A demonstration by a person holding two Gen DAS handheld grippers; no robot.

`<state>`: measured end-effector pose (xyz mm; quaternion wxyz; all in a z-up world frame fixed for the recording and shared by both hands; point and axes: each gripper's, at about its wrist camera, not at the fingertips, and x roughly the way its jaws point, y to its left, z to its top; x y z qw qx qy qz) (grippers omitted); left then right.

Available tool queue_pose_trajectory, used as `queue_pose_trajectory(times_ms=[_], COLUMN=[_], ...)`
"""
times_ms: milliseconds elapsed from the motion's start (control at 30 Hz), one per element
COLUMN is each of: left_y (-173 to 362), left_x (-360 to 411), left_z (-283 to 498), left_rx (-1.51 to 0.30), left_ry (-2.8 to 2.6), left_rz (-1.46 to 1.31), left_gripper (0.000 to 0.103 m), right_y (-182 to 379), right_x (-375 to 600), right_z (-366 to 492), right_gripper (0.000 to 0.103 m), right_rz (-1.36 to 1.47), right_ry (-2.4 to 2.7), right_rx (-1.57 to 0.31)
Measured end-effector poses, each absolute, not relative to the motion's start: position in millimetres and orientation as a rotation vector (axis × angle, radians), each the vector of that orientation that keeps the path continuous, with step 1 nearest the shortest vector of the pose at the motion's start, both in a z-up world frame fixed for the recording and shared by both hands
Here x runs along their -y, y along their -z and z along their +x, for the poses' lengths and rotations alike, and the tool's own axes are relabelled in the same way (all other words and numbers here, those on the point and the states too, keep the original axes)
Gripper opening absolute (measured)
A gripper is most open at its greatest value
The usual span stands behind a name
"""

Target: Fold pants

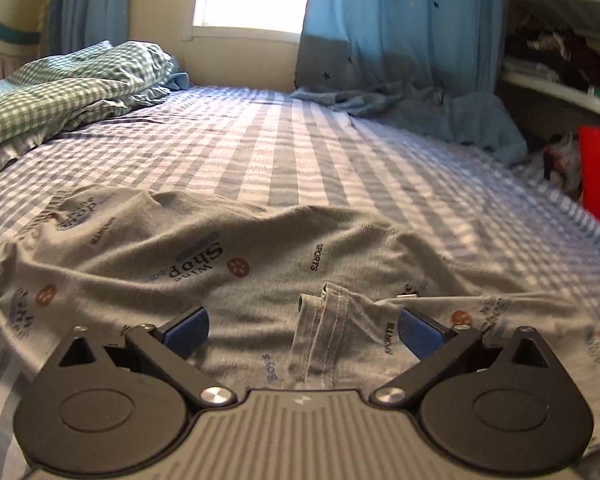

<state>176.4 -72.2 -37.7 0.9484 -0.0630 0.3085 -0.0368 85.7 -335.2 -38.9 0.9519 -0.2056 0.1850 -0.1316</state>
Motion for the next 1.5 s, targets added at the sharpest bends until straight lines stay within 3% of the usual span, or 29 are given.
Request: queue_pose_trajectory(times_ms=[133,233,433,600,700,767,867,1000,1100,1300,1333,1433,1500], left_y=[50,48,37,23,24,30,41,57,59,63,63,64,64], left_x=[81,63,43,-25,-87,-126,-168,-178,-175,-178,-178,-178,-179], left_z=[158,160,138,117,128,137,143,142,136,137,137,137,138], left_rx=[-0.673,-0.699,-0.635,-0.568,-0.582,-0.617,-0.583,-0.512,-0.463,-0.461,-0.460,-0.459,-0.456], left_ry=[-0.005,-0.019,0.020,-0.082,-0.179,-0.180,-0.111,-0.058,0.000,0.009,0.012,0.014,0.014], left_rz=[0.064,-0.044,-0.089,-0.208,-0.338,-0.467,-0.674,-0.693,-0.698,-0.734,-0.731,-0.731,-0.738], left_gripper=[0.103,0.103,0.103,0.103,0.101,0.089,0.083,0.078,0.078,0.077,0.077,0.077,0.079], right_y=[78,86,57,37,27,14,-4,-20,-22,2,9,18,14], right_x=[313,322,304,264,238,223,199,150,92,-7,-18,-33,-31], right_z=[60,45,45,60,91,126,190,290,351,402,401,395,389], right_gripper=[0.102,0.102,0.102,0.102,0.102,0.102,0.102,0.101,0.094,0.090,0.086,0.043,0.031], right_rz=[-0.466,-0.358,-0.355,-0.328,-0.312,-0.283,-0.241,-0.195,-0.199,-0.290,-0.332,-0.402,-0.402], right_ry=[0.362,0.438,0.372,0.190,0.018,-0.135,-0.356,-0.669,-0.863,-1.132,-1.145,-1.182,-1.215], right_rx=[-0.424,-0.355,-0.381,-0.362,-0.366,-0.388,-0.435,-0.555,-0.695,-0.924,-0.946,-0.951,-0.907])
